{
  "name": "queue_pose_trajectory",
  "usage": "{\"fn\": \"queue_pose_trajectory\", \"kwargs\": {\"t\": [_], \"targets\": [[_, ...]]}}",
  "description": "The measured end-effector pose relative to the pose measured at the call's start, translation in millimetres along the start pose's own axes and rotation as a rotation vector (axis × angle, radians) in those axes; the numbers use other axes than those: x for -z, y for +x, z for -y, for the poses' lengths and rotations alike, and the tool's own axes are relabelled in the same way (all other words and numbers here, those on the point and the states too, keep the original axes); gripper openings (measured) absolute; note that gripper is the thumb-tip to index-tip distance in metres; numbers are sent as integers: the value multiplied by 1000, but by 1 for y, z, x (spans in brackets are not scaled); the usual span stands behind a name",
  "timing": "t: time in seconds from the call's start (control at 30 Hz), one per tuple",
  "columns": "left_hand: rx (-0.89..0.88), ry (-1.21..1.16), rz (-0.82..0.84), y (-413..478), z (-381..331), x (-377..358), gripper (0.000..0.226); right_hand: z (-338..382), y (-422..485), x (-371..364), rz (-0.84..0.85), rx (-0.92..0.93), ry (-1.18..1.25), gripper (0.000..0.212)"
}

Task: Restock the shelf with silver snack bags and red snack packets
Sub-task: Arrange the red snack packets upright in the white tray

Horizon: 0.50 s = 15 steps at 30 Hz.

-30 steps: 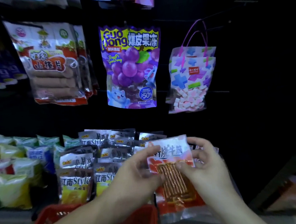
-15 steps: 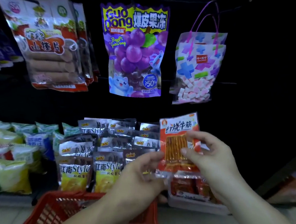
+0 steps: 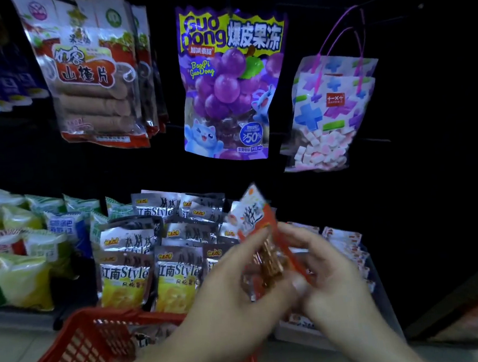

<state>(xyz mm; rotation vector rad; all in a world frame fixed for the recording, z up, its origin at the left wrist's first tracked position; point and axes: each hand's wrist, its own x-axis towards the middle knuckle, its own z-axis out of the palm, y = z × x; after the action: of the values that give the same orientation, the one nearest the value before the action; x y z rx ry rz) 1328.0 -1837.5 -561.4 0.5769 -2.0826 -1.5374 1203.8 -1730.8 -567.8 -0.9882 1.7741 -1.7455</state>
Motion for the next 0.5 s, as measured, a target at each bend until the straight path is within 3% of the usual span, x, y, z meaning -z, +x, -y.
{"fn": "queue_pose_trajectory", "kwargs": {"t": [0.1, 0.17, 0.23, 0.37, 0.5], "targets": [[134, -312, -95, 6, 2, -4, 45, 5, -9, -10, 165, 10, 4, 59], [136, -332, -126, 7, 0, 3, 35, 6, -7, -5, 75, 22, -1, 48], [110, -301, -106, 6, -1, 10, 46, 6, -1, 0, -89, 7, -73, 45], [70, -217, 15, 3, -1, 13, 73, -1, 6, -1, -85, -165, 91, 49], [47, -20, 46, 2, 10, 10, 63, -7, 4, 2, -187, -119, 30, 58]]}}
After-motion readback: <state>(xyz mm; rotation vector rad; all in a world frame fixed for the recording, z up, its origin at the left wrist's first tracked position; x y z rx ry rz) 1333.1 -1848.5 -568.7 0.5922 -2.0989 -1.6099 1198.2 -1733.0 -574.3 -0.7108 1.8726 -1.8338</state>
